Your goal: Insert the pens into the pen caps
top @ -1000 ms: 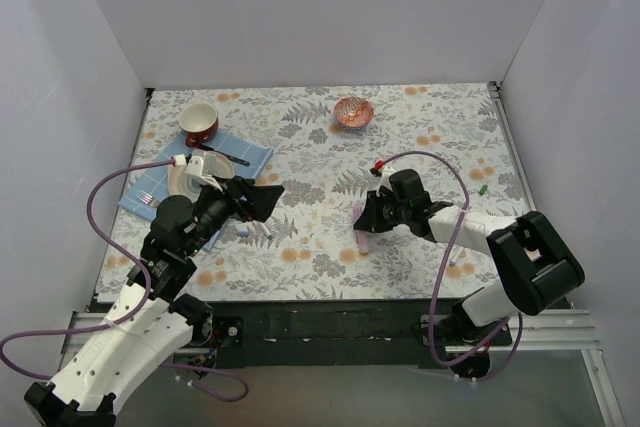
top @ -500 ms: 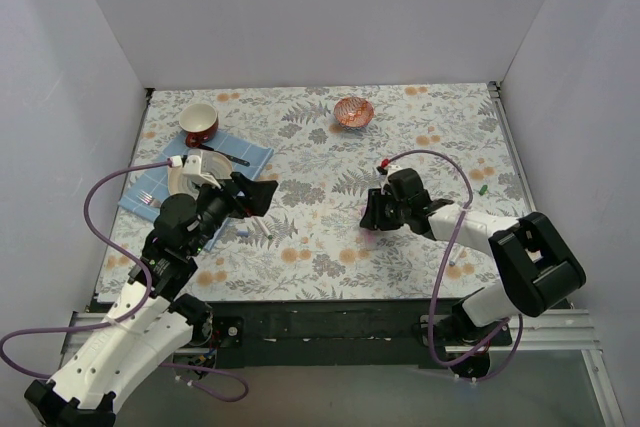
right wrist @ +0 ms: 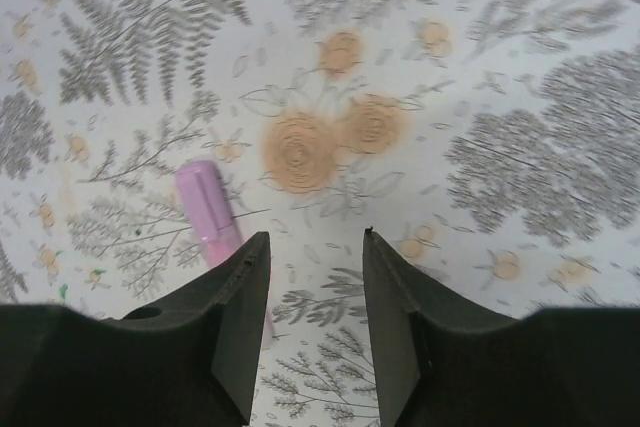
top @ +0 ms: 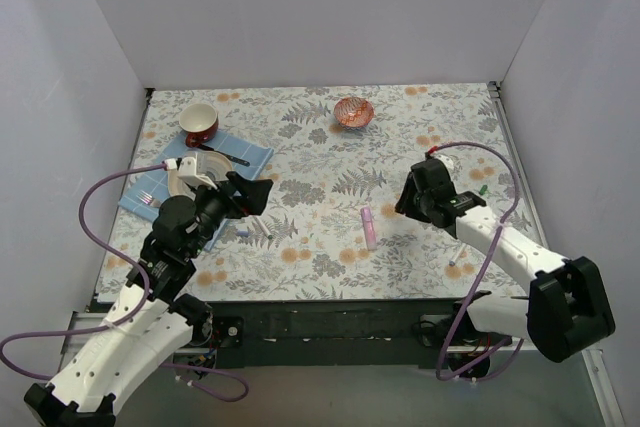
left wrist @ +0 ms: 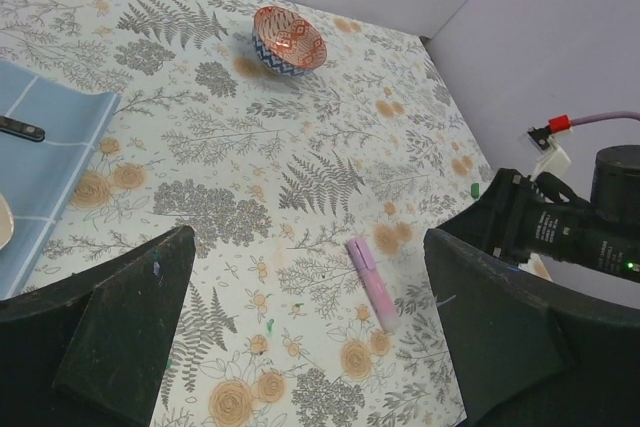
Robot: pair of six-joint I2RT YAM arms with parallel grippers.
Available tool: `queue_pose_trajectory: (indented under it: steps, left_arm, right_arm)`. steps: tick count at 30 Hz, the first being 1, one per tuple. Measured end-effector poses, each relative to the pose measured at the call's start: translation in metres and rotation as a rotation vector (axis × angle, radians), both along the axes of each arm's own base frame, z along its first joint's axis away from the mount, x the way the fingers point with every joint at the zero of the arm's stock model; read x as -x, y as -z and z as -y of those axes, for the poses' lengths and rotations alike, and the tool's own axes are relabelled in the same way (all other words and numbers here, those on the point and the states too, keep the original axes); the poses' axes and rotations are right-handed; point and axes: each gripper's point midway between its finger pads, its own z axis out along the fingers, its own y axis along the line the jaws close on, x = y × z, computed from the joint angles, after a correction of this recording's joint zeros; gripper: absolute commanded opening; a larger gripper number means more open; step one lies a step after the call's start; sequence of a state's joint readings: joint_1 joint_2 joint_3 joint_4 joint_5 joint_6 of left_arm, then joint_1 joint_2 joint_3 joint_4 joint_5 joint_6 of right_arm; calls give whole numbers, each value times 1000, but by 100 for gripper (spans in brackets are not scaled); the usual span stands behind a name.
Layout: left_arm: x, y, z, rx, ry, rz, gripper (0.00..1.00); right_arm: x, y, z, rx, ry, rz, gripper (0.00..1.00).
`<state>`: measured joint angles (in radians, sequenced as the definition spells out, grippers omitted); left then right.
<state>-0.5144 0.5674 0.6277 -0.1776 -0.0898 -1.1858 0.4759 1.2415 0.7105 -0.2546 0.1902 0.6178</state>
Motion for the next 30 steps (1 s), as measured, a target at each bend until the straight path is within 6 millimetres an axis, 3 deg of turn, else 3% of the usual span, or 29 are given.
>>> queue_pose_trajectory:
  steps: [3, 8, 15, 19, 23, 30]
  left_arm:
    - [1, -2, -2, 4, -5, 7, 98]
    - [5, -9, -4, 17, -8, 30, 98]
    - [7, -12, -4, 26, 1, 37, 98]
    - [7, -11, -3, 25, 6, 33, 98]
    - [7, -10, -1, 26, 11, 28, 98]
    - [10, -10, 2, 28, 37, 29, 98]
  right_arm:
    - [10, -1, 38, 38, 201, -43, 44]
    - [42, 13, 111, 174, 537, -174, 40]
    - [72, 29, 178, 271, 810, -278, 36]
    - [78, 42, 193, 306, 861, -348, 34]
    - [86, 58, 192, 326, 855, -434, 33]
    - [85, 61, 190, 316, 850, -443, 36]
